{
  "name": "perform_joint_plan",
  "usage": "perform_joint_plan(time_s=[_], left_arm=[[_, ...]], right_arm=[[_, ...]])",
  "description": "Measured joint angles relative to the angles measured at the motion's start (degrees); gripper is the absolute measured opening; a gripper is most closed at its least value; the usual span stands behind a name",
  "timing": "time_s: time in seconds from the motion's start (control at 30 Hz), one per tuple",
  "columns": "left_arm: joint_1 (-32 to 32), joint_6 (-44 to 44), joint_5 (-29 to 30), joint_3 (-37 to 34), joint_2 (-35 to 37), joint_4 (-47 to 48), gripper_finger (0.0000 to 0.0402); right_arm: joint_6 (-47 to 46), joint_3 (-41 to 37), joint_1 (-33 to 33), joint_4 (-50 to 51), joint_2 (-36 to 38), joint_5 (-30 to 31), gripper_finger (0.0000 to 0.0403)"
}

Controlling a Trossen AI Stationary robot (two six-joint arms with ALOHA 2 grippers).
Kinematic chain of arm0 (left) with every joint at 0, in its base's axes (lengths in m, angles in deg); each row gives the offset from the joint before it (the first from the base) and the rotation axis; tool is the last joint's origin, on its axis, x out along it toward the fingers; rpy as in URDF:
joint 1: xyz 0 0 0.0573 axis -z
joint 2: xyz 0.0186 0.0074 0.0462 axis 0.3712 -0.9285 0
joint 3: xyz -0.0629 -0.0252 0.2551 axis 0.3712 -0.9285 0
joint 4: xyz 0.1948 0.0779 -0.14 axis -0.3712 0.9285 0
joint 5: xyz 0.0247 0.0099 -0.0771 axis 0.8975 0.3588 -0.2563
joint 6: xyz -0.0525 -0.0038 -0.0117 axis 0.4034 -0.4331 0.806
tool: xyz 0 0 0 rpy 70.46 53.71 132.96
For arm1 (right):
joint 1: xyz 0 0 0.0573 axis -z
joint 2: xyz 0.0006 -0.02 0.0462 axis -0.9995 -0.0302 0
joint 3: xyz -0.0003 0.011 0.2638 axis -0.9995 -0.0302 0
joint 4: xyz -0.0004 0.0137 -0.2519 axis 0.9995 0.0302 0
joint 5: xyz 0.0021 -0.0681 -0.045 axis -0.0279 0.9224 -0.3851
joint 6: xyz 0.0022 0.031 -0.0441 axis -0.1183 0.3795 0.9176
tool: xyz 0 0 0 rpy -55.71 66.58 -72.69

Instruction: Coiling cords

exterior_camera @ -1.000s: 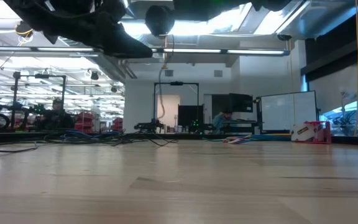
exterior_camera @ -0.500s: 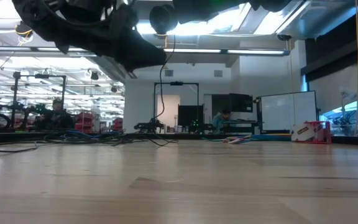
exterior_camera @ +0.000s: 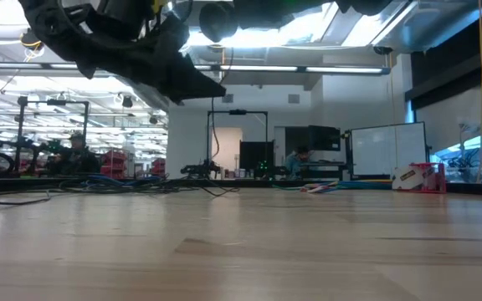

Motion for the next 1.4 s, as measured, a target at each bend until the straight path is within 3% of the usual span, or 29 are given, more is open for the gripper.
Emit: perform_joint_plan(time_s=[0.33,0.53,0.67,0.9,1.03,1.17,1.4], left_arm=[[-4.9,-5.1,8.3,-0.1,0.0,2.8,0.0006],[-7.4,-4.1,7.8,-0.1,0.2,1.7,0.0004],[-6.5,-3.9,3.5,-0.1,0.1,-0.8,0.0005],[-5.5,-6.2,3.2,-0.1,0.1,-3.8,0.0004],[-7.2,-8.5,9.0,-0.1,0.3,0.8,0.0002],[-8.5,-10.0,16.0,-0.1,2.3,7.0,0.0006],[-8.8,-14.4,17.7,-0.2,11.8,12.0,0.0002]], right_arm=[[1.6,0.0,-3.1,-2.6,0.0,0.0,0.0005],[1.8,0.0,-4.6,-3.9,-0.1,-2.1,0.0005],[0.8,0.0,-4.5,-4.8,-0.1,-3.1,0.0005],[-2.9,0.0,-4.1,-4.6,-0.1,-10.1,0.0005],[-1.6,0.0,-4.7,-2.8,-0.1,-8.0,0.0005],[2.9,0.0,-5.9,0.4,-0.1,-2.2,0.0005],[4.6,0.0,-6.1,3.8,0.0,0.4,0.0005]])
